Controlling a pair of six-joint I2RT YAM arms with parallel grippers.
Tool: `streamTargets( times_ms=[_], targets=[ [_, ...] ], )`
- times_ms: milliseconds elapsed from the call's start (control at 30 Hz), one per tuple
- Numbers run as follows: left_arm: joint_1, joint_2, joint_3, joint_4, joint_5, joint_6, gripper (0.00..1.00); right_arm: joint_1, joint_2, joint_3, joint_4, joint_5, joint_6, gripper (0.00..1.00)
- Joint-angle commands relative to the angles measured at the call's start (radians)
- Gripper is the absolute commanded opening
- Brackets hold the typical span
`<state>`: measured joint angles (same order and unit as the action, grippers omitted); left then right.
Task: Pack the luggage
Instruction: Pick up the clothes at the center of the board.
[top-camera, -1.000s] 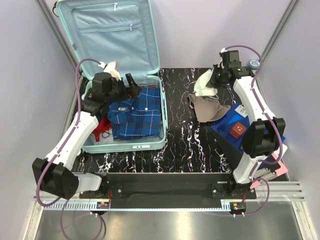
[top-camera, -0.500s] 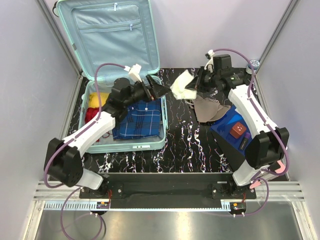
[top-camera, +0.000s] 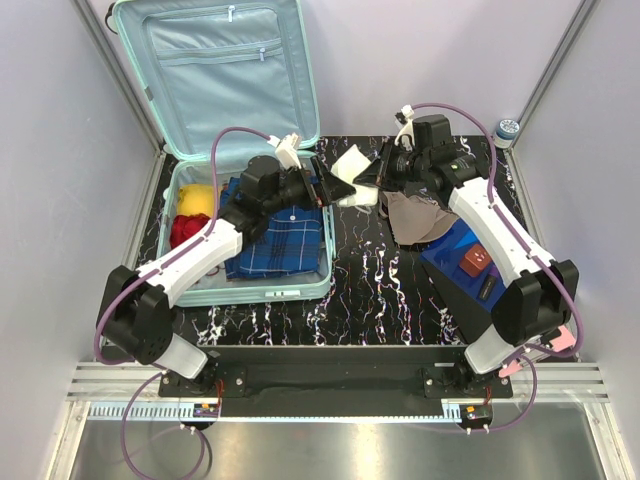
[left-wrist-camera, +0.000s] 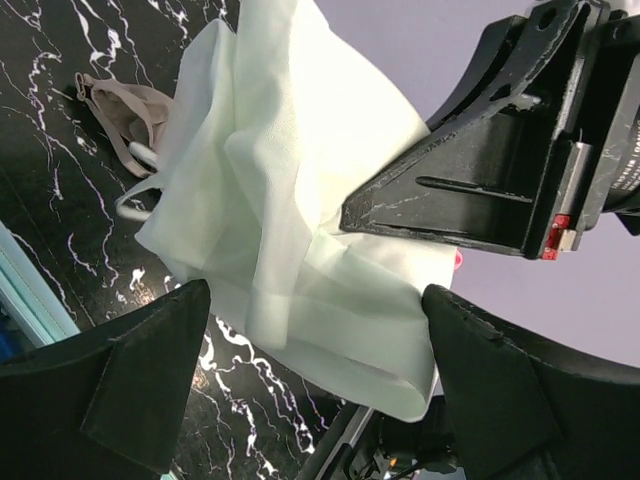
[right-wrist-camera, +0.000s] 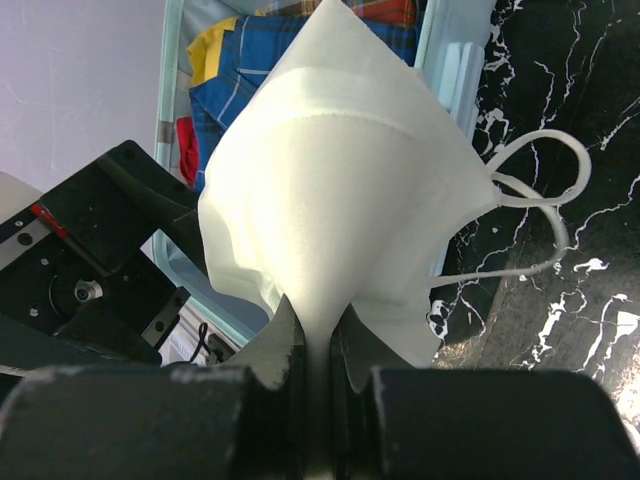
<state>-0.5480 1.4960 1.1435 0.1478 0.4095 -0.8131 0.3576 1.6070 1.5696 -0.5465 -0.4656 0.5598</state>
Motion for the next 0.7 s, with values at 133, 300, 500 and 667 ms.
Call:
streamTargets(
  times_ms=[133,300,500,667],
  targets=[
    [-0.015,-0.010,0.038,-0.016,-0.054,0.032,0.93,0.012,-0.059,0.004,0.053,-0.028,0.017,0.00],
    [-0.020,-0.002,0.047,-0.027,-0.063,0.026,0.93,0.014,-0.065,0.004,0.051,-0.031,0.015,0.00],
    [-0.033,0.009,-0.002,0.177,-0.015,-0.083,0.94,0.020,-0.062,0.001,0.053,-0.034,0.014,0.00],
    [-0.056,0.024,-0.002,0.256,-0.015,-0.123,0.92,0.026,-0.068,-0.011,0.054,-0.033,0.017,0.00]
  ],
)
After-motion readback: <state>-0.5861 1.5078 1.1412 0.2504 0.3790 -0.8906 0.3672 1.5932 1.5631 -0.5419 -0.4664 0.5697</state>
